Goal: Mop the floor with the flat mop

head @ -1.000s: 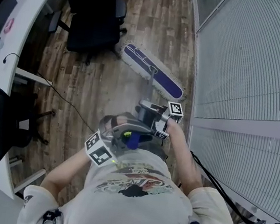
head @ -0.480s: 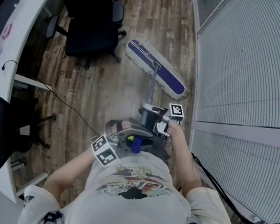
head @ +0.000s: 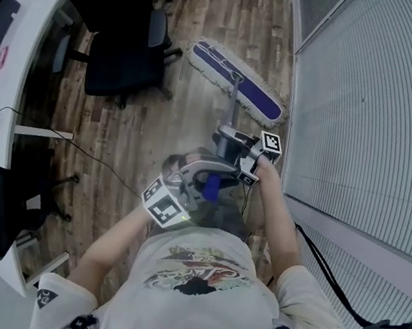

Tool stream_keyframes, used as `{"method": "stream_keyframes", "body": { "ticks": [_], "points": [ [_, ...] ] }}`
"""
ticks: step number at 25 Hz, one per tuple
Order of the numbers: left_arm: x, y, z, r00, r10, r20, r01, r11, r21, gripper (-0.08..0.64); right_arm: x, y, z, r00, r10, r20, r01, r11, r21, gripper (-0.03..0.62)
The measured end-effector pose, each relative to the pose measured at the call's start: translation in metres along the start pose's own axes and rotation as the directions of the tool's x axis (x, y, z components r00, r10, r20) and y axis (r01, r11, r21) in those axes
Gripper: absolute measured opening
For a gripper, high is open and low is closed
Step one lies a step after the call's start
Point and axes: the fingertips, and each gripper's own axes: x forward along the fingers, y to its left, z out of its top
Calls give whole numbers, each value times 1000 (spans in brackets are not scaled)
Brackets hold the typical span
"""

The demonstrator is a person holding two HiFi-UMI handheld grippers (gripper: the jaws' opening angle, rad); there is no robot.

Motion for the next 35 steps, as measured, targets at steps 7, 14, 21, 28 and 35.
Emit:
{"method": "stream_keyframes", "body": {
  "ticks": [7,14,21,28,35],
  "points": [
    [83,129,-47,998,57,-18,-58,998,-34,95,19,74,136,1000,25,-10,-25,1000,7,189],
    [127,221,-115,995,85,-56,-87,996,-23,100,50,104,255,999,33,38,-33,999,-12,187],
    [176,266,-184,986,72,-149,-71,997,12,106,52,113,354,993,16,120,-14,1000,-21,181],
    [143,203,-193,973,54,-226,-49,998,29,107,43,70,313,984,16,176,-18,1000,8,160],
    [142,189,-198,956,50,-288,-45,999,24,107,35,55,308,981,-10,192,-5,997,74,142]
  ]
}}
